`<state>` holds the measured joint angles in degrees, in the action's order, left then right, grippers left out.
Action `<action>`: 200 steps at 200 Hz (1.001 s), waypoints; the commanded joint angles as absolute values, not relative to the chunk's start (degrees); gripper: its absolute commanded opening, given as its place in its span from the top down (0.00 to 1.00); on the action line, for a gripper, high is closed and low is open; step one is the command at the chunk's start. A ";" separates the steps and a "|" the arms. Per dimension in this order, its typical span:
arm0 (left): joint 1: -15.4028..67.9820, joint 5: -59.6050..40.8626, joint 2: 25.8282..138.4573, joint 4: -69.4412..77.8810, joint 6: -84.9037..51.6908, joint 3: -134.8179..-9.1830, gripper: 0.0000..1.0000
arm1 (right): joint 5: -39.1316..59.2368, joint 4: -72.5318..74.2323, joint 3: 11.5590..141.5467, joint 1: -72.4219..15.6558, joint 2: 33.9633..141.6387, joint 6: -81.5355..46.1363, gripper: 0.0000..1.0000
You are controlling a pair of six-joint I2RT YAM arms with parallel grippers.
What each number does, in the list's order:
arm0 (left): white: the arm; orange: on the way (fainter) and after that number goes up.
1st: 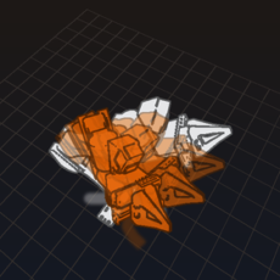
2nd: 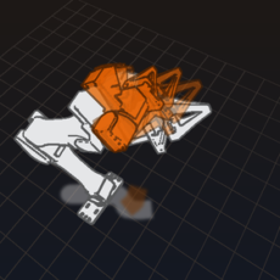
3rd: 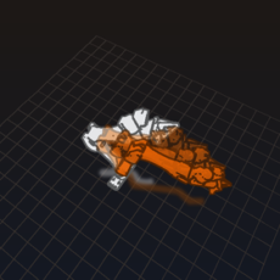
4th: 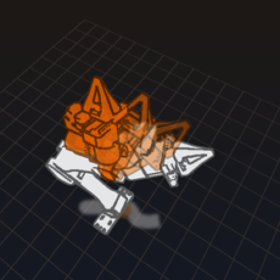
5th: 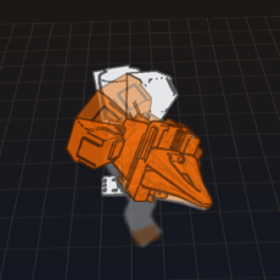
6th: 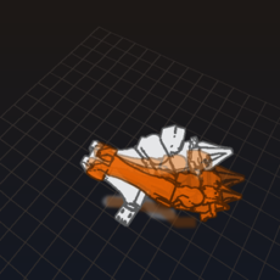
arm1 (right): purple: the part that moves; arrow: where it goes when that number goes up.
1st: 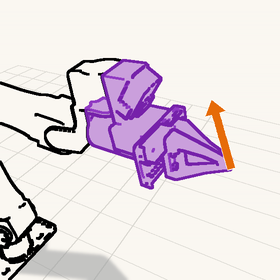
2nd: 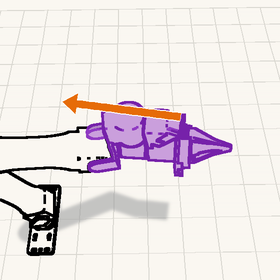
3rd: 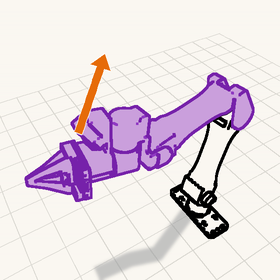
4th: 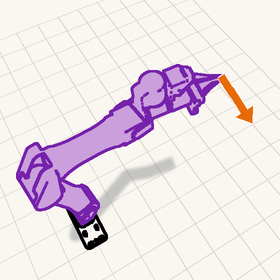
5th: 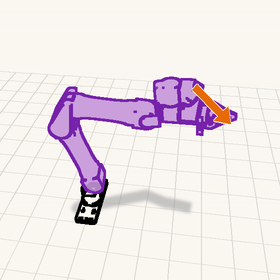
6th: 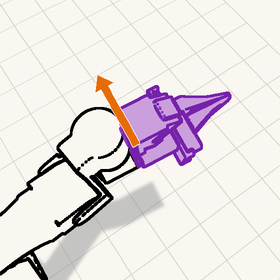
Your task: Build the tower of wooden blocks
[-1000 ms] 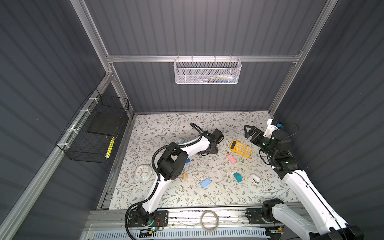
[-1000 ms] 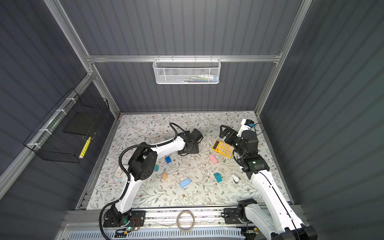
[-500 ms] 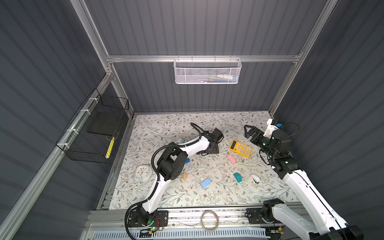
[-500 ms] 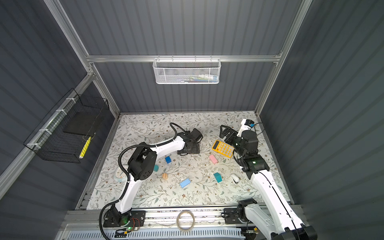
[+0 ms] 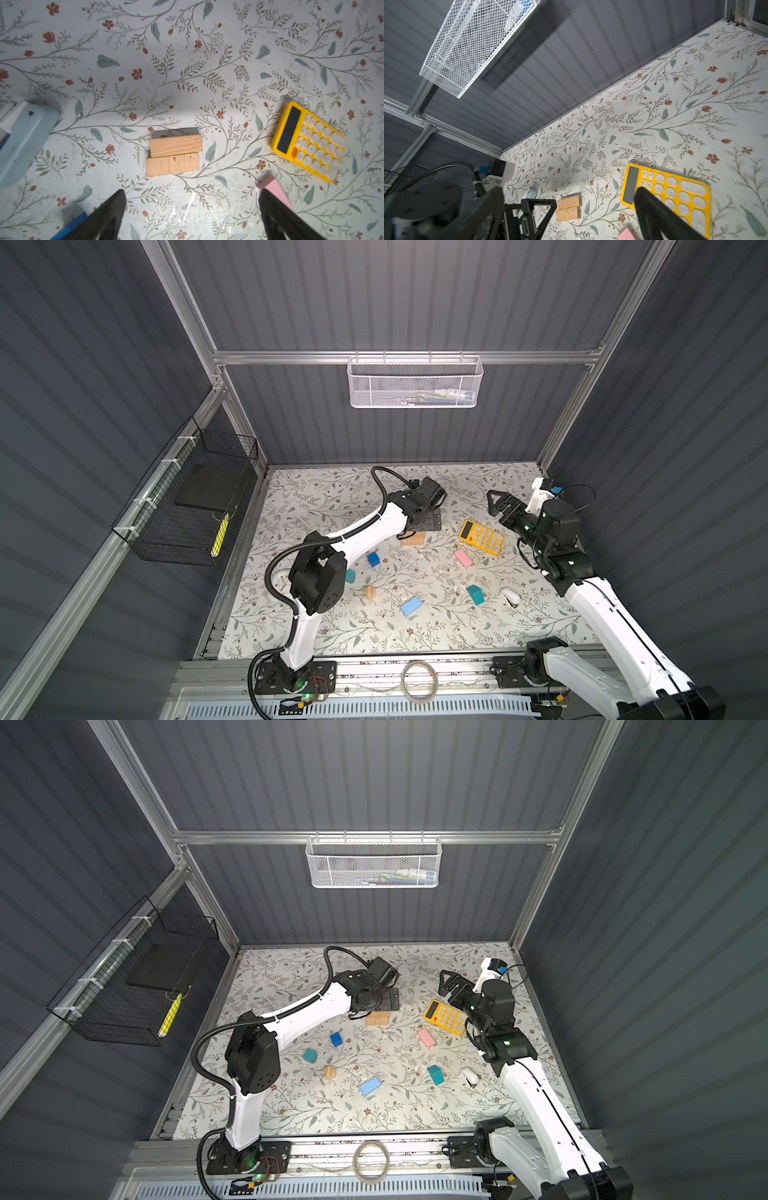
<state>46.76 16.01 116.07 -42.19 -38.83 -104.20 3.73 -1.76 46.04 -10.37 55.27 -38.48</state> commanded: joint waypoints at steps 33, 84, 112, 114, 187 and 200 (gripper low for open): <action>46.23 24.35 100.53 -34.44 -33.91 -95.84 0.00 | 12.46 2.99 48.10 -10.11 65.87 -39.73 0.01; 45.12 30.24 83.72 -23.69 -33.00 -76.46 0.00 | 25.30 0.40 56.07 -11.65 82.23 -40.13 0.01; 43.54 30.99 78.03 -20.90 -32.93 -69.58 0.00 | 25.72 0.02 58.09 -13.72 87.42 -40.34 0.01; 43.47 30.97 77.76 -20.74 -32.93 -69.23 0.00 | 25.81 0.01 58.20 -13.89 87.71 -40.36 0.01; 39.04 28.31 75.76 -20.21 -32.34 -65.39 0.00 | 26.84 -3.07 64.24 -19.07 100.28 -39.82 0.01; 38.77 28.08 75.59 -20.21 -32.35 -65.13 0.00 | 27.31 -3.16 65.19 -19.63 102.01 -39.81 0.01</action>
<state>39.48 28.91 76.71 -20.73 -33.36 -65.89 25.80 -1.87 62.67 -18.52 99.26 -40.05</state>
